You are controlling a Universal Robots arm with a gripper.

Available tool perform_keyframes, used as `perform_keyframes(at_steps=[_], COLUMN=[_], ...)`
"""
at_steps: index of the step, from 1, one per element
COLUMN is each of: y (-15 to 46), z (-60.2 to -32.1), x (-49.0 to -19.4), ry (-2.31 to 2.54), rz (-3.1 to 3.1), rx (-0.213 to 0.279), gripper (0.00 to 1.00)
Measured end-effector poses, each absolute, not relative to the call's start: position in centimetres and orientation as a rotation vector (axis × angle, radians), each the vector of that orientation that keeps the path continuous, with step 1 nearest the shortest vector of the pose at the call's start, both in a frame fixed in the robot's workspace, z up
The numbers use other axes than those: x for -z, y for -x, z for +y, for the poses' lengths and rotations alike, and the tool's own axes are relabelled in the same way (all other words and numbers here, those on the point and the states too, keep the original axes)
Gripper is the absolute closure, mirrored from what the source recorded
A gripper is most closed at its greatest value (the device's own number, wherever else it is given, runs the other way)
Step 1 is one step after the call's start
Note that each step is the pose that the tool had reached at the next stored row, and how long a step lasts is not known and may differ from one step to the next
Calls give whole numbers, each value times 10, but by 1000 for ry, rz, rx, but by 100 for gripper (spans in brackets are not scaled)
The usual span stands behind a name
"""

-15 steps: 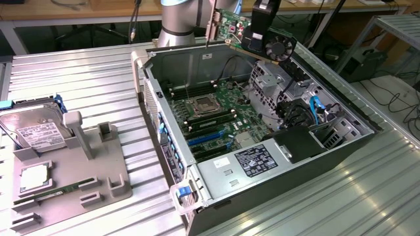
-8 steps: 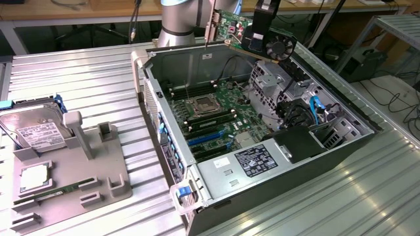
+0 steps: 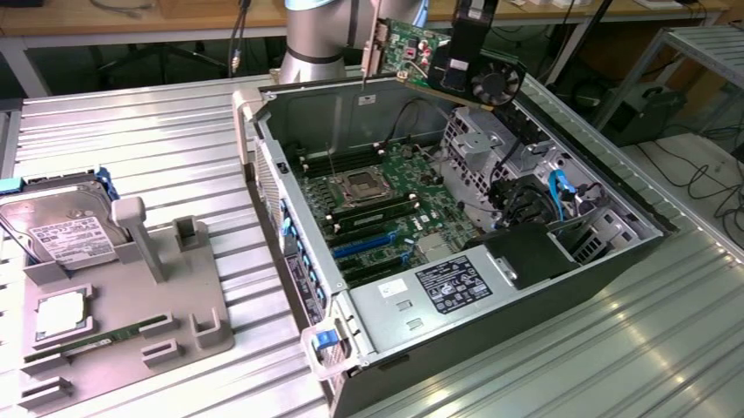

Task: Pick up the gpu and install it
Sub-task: 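Insert the gpu into the slot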

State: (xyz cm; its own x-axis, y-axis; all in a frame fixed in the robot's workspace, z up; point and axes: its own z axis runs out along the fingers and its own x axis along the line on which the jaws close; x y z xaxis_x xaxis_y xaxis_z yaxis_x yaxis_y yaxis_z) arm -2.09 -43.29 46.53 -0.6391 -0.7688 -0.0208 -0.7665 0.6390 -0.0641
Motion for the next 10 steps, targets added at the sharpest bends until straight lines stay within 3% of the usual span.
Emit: perform_keyframes(at_steps=[10], y=[21], z=[-433], x=[-465], ry=[1437], rz=[2738], rx=[73], gripper=[72])
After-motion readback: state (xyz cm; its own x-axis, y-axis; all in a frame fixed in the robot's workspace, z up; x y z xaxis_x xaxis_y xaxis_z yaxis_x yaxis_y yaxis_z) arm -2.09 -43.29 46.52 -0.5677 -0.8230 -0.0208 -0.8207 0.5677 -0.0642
